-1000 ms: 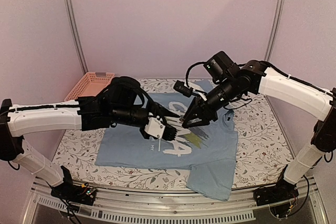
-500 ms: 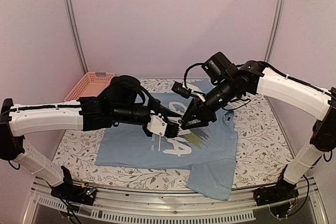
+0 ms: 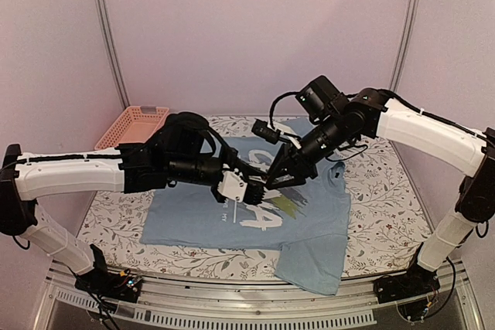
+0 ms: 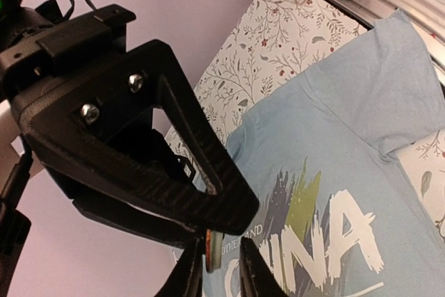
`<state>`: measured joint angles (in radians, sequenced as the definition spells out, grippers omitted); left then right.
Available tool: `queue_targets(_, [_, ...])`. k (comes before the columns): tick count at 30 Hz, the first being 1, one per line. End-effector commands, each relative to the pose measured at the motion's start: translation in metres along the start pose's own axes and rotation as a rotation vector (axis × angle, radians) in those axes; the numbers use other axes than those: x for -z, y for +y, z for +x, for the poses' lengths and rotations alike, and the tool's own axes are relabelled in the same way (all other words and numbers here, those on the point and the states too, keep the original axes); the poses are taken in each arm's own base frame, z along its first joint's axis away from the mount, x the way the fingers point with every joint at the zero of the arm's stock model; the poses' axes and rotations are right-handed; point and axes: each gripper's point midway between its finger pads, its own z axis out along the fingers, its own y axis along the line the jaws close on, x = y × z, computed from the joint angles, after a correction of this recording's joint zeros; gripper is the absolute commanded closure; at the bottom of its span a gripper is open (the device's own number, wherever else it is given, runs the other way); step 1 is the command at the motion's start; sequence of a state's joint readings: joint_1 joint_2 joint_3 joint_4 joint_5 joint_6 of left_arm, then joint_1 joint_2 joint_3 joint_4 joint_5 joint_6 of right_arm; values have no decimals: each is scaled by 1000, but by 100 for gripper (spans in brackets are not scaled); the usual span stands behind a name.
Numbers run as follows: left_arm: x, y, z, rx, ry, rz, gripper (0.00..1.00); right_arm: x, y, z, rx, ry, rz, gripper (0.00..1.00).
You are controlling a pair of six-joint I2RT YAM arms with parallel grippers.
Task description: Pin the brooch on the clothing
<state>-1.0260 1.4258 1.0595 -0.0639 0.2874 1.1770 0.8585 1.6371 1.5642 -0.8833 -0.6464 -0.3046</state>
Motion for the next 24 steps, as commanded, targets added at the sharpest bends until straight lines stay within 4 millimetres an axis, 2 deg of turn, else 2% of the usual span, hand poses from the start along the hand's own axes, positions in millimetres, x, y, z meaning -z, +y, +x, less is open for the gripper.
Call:
queue_targets(1, [-4, 4, -13, -8, -43, -6, 83, 0, 3, -6, 19, -4, -7, 64])
queue_targets(7, [-3, 8, -14, 1, -43, -17, 100, -1, 3, -6, 17, -1, -10, 64])
queue_targets(11, [-1, 15, -17, 64, -49, -42, 100, 1, 5, -8, 20, -6, -14, 63])
queue_targets(14, [0, 21, -14, 198, -38, -56, 100, 8, 7, -15, 47, -34, -1, 52])
queue_targets(16, [0, 21, -12, 316, -43, -52, 100, 20, 8, -25, 79, -77, 41, 37])
queue_targets(18, [2, 20, -13, 451, -67, -27, 100, 34, 9, -37, 113, -133, 90, 27])
queue_targets(22, [11, 24, -17, 746, -144, 37, 100, 74, 21, -57, 179, -293, 142, 14])
queue_targets(24, [16, 29, -18, 870, -179, 72, 100, 83, 23, -57, 182, -340, 146, 13])
